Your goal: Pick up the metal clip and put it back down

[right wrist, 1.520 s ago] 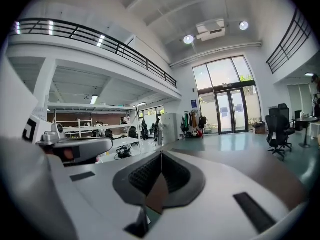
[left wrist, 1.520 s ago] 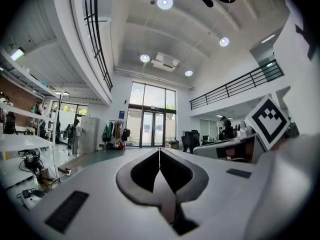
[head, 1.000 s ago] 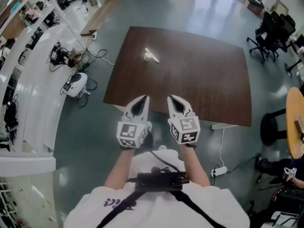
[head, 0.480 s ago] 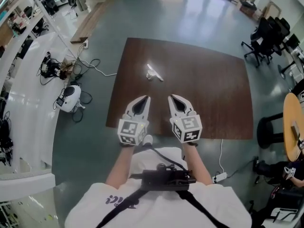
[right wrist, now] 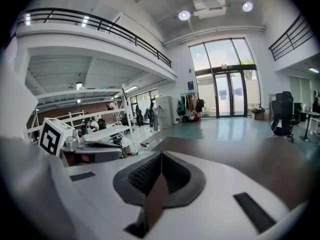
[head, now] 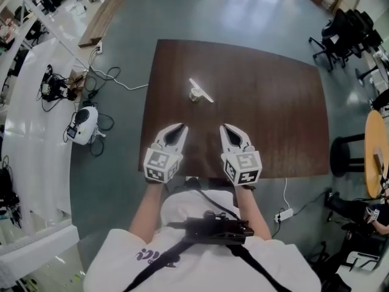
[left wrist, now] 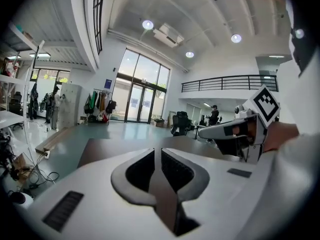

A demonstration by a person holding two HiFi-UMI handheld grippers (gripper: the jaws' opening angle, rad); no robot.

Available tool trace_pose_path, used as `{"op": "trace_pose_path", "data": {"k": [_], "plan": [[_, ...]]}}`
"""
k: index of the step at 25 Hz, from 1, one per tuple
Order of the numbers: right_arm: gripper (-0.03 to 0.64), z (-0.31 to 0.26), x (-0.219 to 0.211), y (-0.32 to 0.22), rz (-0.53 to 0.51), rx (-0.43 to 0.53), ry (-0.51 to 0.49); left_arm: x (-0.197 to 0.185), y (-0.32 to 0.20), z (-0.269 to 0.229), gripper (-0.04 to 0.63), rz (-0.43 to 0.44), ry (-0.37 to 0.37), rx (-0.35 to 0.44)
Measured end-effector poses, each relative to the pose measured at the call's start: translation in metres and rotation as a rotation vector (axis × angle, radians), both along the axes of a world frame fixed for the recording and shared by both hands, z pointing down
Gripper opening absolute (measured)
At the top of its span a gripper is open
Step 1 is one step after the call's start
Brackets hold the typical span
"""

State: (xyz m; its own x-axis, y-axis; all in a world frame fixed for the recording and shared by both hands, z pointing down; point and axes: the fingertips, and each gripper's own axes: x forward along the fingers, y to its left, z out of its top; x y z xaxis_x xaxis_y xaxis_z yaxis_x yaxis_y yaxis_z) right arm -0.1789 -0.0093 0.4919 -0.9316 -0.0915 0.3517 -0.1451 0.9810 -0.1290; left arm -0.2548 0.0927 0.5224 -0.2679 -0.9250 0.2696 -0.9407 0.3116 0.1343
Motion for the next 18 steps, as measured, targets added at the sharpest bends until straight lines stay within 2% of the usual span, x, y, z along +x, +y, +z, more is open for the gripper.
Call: {"op": "trace_pose_path", "data": {"k": [5, 9, 11, 15, 18], "plan": [[0.006, 0.033, -0.027, -0.002, -0.071, -0.023, 0.086, -0.054, -0.006, 0.026, 0.014, -0.027, 0.048, -0.069], [0.006, 0.043, -0.048, -0.016, -0.111, -0.033, 0.098, -0.087, -0.024, 0.056, 0.017, -0.016, 0.067, -0.169], [0.006, 0.052, -0.055, -0.021, -0.126, -0.04, 0.114, -0.1, -0.033, 0.072, 0.113, 0.005, 0.065, -0.229], [0.006, 0.071, -0.07, -0.036, -0.117, -0.06, 0.143, -0.121, -0.052, 0.106, 0.176, 0.075, 0.072, -0.32], [0.006, 0.09, -0.073, -0.052, -0.103, -0.086, 0.174, -0.13, -0.078, 0.131, 0.261, 0.154, 0.064, -0.365]]}}
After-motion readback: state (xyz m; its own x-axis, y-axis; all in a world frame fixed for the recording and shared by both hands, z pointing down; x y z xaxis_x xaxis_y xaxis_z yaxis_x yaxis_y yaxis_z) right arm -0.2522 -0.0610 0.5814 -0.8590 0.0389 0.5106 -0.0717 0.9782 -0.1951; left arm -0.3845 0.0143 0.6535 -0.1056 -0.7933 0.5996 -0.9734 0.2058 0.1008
